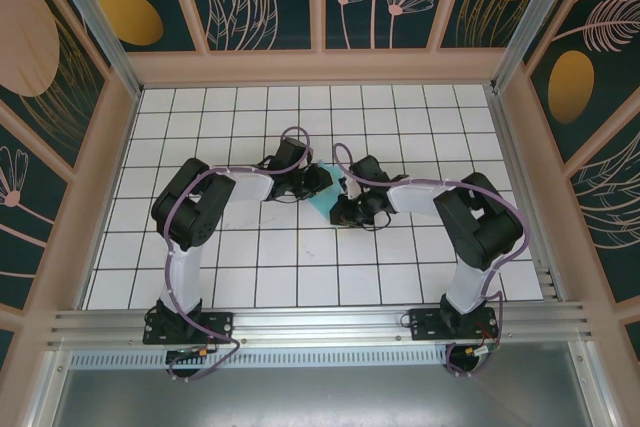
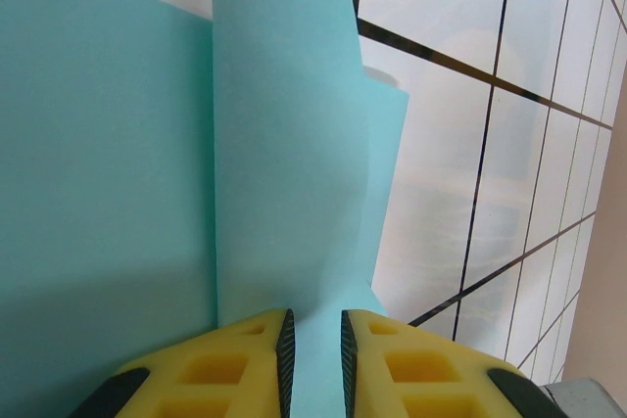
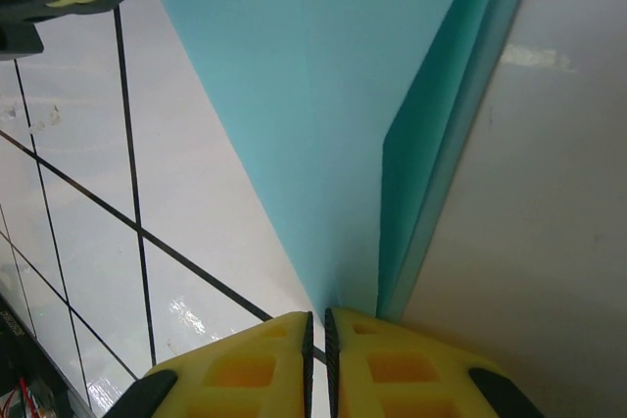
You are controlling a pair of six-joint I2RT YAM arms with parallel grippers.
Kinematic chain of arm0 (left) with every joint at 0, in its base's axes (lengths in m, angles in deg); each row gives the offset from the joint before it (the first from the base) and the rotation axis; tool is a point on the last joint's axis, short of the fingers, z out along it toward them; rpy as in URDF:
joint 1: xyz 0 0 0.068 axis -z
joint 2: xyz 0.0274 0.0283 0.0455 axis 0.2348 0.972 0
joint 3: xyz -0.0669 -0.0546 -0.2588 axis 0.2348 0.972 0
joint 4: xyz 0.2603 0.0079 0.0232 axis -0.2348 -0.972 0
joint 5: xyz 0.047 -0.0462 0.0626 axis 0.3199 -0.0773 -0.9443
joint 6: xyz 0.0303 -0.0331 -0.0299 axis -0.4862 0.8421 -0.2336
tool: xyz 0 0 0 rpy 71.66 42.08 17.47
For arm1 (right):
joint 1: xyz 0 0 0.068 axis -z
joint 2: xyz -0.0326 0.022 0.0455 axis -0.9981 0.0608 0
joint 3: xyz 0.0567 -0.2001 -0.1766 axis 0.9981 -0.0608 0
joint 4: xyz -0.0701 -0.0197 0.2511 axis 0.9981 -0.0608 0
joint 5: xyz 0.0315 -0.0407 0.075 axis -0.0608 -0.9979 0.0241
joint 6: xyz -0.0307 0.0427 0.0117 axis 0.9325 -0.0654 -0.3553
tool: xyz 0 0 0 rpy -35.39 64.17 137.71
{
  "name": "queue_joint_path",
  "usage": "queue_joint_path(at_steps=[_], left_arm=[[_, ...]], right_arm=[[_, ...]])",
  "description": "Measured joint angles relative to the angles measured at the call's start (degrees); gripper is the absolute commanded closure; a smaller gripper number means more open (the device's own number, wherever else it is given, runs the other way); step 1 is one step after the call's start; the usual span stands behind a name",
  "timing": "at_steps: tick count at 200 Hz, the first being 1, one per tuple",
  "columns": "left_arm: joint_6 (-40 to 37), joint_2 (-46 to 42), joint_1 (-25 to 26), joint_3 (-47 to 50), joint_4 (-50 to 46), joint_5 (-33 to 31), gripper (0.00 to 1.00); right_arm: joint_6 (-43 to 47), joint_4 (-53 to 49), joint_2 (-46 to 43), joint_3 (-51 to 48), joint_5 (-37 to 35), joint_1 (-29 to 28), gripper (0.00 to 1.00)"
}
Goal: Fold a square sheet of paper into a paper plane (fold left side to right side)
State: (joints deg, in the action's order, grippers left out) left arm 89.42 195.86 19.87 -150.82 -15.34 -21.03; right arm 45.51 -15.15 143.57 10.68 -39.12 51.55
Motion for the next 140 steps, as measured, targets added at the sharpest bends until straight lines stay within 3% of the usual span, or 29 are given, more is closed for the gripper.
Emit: queue_joint_path(at_steps=[140], left_arm=[[-1.7, 0.4, -0.2, -2.5, -3.9, -0.3, 0.73]], right_arm=[[0.4, 4.6, -0.9, -3.5, 0.3, 0.5, 0.94]])
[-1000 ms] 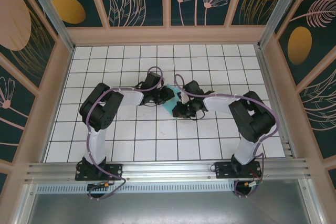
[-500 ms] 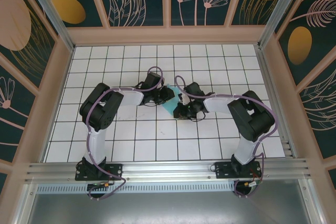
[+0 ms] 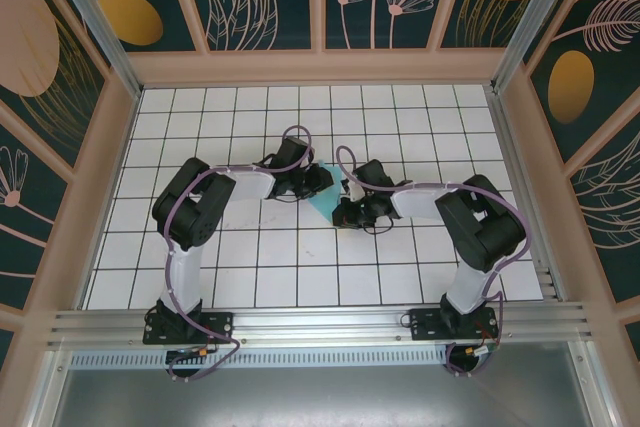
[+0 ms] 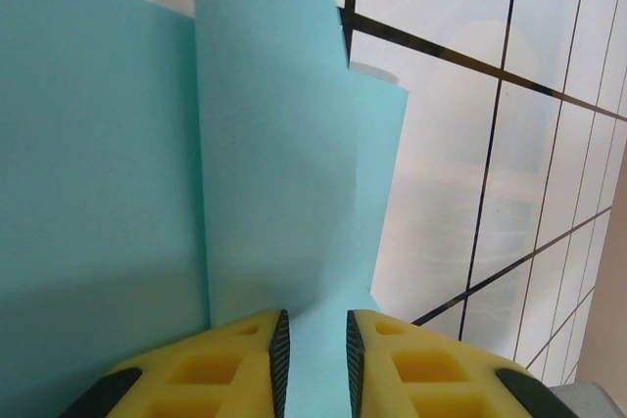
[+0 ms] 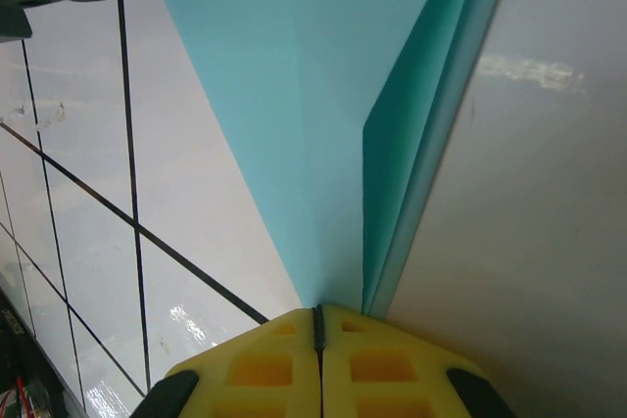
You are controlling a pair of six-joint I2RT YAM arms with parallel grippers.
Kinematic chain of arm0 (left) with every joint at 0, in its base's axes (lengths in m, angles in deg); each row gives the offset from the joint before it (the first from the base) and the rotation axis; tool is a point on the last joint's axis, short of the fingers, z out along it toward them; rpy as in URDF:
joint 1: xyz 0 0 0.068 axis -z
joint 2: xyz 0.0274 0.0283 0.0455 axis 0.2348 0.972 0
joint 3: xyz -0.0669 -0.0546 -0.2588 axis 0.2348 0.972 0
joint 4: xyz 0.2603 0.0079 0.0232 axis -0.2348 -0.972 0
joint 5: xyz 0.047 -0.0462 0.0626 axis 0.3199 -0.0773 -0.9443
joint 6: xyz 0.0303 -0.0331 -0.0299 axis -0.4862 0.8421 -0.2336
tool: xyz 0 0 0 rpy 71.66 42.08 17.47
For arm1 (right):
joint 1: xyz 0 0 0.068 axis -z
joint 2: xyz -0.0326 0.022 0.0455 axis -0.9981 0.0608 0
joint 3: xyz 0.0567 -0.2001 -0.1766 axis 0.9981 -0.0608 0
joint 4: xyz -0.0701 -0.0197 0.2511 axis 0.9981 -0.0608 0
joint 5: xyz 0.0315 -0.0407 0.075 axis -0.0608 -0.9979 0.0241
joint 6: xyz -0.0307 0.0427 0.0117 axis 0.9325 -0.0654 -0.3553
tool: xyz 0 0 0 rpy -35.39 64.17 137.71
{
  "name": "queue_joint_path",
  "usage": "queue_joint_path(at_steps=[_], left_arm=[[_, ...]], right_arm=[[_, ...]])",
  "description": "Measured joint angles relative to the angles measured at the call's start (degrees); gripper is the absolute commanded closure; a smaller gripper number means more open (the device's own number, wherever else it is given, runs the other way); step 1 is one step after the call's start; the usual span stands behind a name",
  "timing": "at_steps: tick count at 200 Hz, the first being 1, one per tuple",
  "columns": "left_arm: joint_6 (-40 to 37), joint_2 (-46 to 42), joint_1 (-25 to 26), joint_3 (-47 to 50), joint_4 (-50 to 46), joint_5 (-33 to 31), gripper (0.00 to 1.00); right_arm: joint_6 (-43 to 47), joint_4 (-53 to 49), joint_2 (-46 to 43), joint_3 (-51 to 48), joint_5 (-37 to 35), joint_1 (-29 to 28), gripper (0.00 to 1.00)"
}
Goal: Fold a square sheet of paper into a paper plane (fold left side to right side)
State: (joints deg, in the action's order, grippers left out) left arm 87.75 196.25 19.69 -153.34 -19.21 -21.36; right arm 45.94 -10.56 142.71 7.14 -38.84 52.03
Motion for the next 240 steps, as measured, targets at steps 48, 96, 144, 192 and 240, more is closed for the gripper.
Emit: queue_joint_path(at_steps=[48, 96, 144, 192, 240], left_arm=[[-1.4, 2.2, -1.6, -4.4, -2.8, 0.3, 0.71], [-3.3, 6.5, -5.0, -11.4, -4.5, -0.4, 0.71], [-5.4, 8.6, -6.2, -15.5, -6.8, 0.4, 0.67], [-9.5, 4.2, -7.9, -13.6, -7.5, -3.1, 0.65], [-10.5, -12.8, -6.4, 0.5, -4.5, -2.8, 0.68]], right_arm=[[0.3, -0.7, 0.3, 0.4, -0.1, -0.1, 0.97], [0.3, -0.7, 0.3, 0.4, -0.1, -0.1, 0.97], [0.7, -0.5, 0.2, 0.3, 0.0, -0.1, 0.97], [0.6, -0.4, 0.2, 0.3, -0.1, 0.0, 1.00], [0.6, -0.3, 0.2, 0.2, -0.3, 0.0, 1.00]])
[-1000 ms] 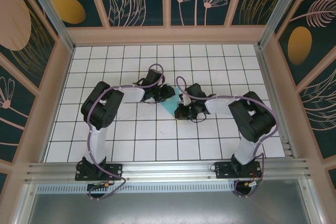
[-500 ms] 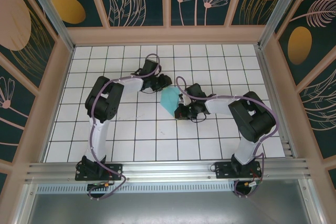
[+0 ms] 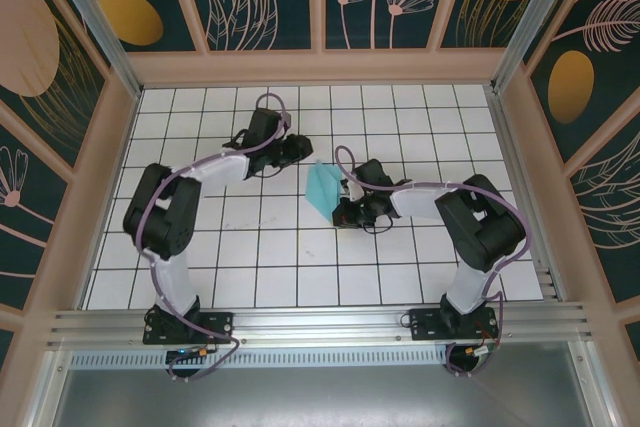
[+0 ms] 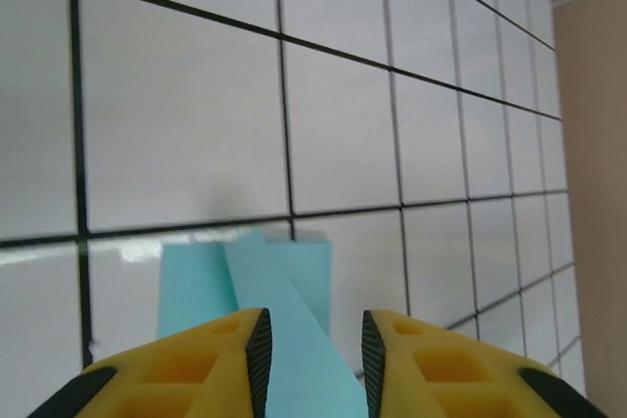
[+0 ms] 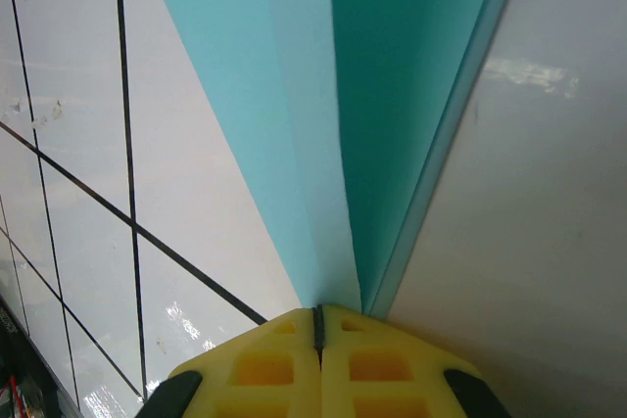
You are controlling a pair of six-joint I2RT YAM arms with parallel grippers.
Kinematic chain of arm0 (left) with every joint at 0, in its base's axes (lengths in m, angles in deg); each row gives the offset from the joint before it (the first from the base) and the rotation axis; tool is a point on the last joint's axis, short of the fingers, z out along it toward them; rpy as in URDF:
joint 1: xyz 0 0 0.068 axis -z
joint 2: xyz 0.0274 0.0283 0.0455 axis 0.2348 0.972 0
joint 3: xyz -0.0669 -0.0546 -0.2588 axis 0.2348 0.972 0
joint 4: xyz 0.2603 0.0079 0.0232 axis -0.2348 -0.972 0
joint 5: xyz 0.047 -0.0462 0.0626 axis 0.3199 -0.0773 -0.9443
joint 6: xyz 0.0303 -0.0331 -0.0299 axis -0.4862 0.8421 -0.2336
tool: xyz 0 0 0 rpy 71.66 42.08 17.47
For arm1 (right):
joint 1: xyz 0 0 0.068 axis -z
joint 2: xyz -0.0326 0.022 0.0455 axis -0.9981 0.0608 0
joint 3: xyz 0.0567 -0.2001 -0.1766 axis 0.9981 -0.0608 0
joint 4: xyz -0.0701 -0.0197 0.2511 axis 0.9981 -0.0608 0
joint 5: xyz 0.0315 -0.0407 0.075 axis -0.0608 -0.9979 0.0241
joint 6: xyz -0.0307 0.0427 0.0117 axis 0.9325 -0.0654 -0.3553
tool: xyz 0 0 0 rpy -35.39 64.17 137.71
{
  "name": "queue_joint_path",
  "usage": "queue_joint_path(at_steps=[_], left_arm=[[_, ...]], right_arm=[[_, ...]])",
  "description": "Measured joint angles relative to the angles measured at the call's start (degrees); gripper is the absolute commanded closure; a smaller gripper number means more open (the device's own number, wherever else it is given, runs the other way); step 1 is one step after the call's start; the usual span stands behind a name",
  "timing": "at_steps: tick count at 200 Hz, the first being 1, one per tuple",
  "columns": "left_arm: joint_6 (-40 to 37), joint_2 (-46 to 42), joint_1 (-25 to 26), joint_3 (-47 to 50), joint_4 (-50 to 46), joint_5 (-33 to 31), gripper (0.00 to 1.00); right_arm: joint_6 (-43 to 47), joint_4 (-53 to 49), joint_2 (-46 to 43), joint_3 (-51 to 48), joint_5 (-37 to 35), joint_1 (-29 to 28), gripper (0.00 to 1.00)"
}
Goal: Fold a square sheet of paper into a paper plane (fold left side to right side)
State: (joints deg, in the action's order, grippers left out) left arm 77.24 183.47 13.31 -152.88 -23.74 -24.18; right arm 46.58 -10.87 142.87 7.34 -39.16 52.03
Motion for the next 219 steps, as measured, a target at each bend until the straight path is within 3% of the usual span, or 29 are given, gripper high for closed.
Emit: queue_joint_path(at_steps=[58, 219], left_arm=[[4.6, -1.6, 8.5, 9.5, 3.9, 3.8, 0.72], [10.2, 7.3, 10.5, 9.4, 10.8, 10.4, 0.73]], right_arm=[[0.0, 0.5, -0.1, -0.3, -0.1, 0.0, 1.00], [0.0, -0.3, 0.0, 0.2, -0.4, -0.1, 1.00]])
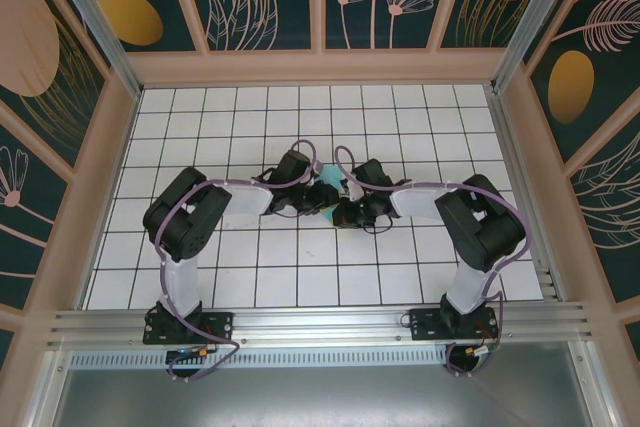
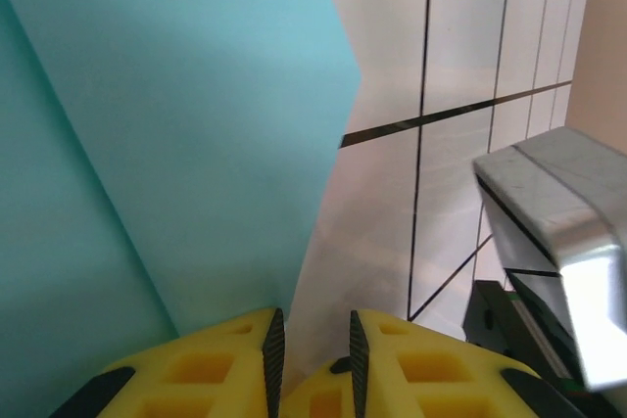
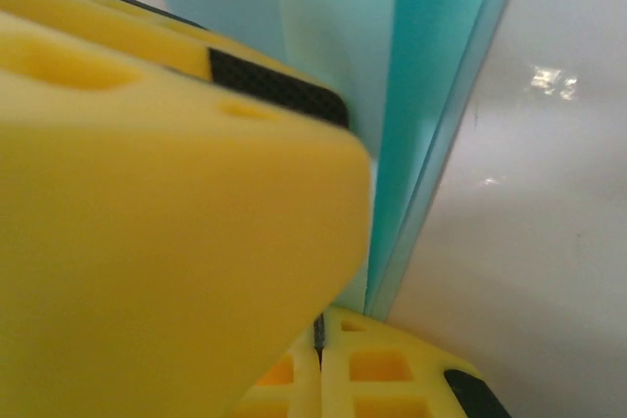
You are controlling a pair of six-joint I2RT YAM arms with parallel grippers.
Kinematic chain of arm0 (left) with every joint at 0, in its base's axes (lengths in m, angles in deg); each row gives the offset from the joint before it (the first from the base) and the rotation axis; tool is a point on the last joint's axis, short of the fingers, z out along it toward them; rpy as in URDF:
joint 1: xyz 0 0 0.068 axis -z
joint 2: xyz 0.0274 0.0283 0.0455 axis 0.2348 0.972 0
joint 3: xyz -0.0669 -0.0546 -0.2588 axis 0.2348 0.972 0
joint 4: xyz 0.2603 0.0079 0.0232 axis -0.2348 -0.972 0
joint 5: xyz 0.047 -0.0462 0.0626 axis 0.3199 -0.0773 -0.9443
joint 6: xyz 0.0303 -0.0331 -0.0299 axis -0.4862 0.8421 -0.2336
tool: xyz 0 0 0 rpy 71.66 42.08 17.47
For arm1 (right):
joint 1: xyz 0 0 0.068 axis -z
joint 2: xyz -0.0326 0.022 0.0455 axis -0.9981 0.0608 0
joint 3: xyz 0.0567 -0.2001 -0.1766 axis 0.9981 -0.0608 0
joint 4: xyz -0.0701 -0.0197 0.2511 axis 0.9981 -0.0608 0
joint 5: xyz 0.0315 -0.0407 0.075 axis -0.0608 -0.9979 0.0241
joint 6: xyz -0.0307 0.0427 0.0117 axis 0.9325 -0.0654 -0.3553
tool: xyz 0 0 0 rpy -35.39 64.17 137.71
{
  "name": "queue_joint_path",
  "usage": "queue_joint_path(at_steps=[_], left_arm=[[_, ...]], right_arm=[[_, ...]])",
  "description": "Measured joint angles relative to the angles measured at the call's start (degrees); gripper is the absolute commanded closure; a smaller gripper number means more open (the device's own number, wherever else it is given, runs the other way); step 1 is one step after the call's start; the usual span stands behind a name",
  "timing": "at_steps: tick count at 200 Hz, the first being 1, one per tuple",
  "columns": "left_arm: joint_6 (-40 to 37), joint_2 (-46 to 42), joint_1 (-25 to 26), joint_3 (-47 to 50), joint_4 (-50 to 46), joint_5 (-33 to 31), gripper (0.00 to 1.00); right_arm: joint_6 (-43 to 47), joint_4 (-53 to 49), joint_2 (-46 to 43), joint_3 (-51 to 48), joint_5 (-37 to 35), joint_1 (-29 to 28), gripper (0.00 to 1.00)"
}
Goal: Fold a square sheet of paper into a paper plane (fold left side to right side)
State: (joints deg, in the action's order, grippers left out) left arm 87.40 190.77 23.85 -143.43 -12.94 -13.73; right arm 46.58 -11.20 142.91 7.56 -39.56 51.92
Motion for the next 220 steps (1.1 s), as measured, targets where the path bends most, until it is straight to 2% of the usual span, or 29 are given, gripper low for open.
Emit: queue_joint_path(at_steps=[65, 124, 145, 187, 220], left_arm=[[-2.3, 3.1, -0.2, -5.2, -5.3, -0.1, 0.73], [-5.9, 9.1, -3.0, -15.3, -12.8, 4.8, 0.73], [-7.7, 11.5, -5.0, -19.7, -13.6, 3.8, 0.71], [-10.8, 12.3, -9.8, -23.0, -13.9, -2.5, 0.68], [-12.3, 12.6, -10.8, -26.3, -14.6, -3.6, 0.60]], right_arm=[[0.0, -0.6, 0.1, 0.4, -0.8, -0.3, 1.00], [0.0, 0.5, 0.2, 0.7, -2.7, -0.3, 1.00], [0.0, 0.5, 0.2, 0.7, -2.8, -0.3, 1.00], [0.0, 0.6, 0.2, 0.7, -2.8, -0.3, 1.00], [0.3, 0.6, 0.2, 0.7, -2.8, -0.3, 1.00]])
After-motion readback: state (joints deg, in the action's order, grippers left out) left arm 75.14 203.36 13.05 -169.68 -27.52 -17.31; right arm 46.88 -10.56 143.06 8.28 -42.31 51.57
